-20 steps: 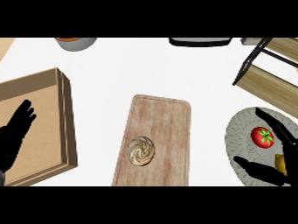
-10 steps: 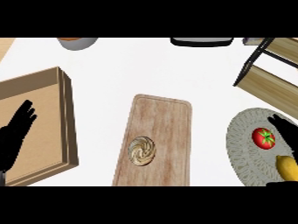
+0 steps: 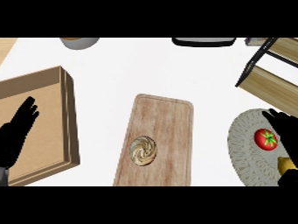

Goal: Pick the tomato from the placemat and place it in the tiered shelf

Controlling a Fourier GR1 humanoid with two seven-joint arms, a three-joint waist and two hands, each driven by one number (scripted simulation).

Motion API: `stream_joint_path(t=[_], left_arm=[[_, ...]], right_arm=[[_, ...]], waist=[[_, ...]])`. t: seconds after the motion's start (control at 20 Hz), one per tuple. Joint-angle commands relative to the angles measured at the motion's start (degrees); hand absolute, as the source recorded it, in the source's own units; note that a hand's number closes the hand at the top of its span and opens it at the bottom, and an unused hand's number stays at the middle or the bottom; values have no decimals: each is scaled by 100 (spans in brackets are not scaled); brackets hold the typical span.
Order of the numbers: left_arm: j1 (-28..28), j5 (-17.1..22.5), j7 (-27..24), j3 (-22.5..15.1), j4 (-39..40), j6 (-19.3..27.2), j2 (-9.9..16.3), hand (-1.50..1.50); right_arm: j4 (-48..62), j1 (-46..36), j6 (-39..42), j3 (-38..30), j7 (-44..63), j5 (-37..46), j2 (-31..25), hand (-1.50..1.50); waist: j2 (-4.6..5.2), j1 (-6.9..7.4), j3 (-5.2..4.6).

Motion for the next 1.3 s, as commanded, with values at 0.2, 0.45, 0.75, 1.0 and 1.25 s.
stream_joint_path(t=[0.2, 0.45, 0.75, 1.0, 1.25], left_arm=[[-21, -276, -217, 239, 261, -191, -273, 0], [180, -355, 383, 323, -442, -84, -358, 0], [174, -388, 298, 609, -400, -545, -284, 0], [-78, -567, -45, 742, 234, -595, -540, 0], [356, -626, 482, 845, -653, -702, -531, 0]], right_arm=[[1082, -548, 489, -69, -512, 690, 535, -150], [1640, -846, 617, -436, -843, 917, 738, -150], [2432, -673, -33, -782, -1672, 1355, 923, -150], [2969, -585, -671, -839, -2117, 1749, 1290, -150], [3530, -1006, -544, -1051, -2296, 2066, 1559, -150]], waist=[[-2, -40, 6], [-7, -19, 8], [-7, -33, 9], [-4, -58, 8], [-9, -23, 9]])
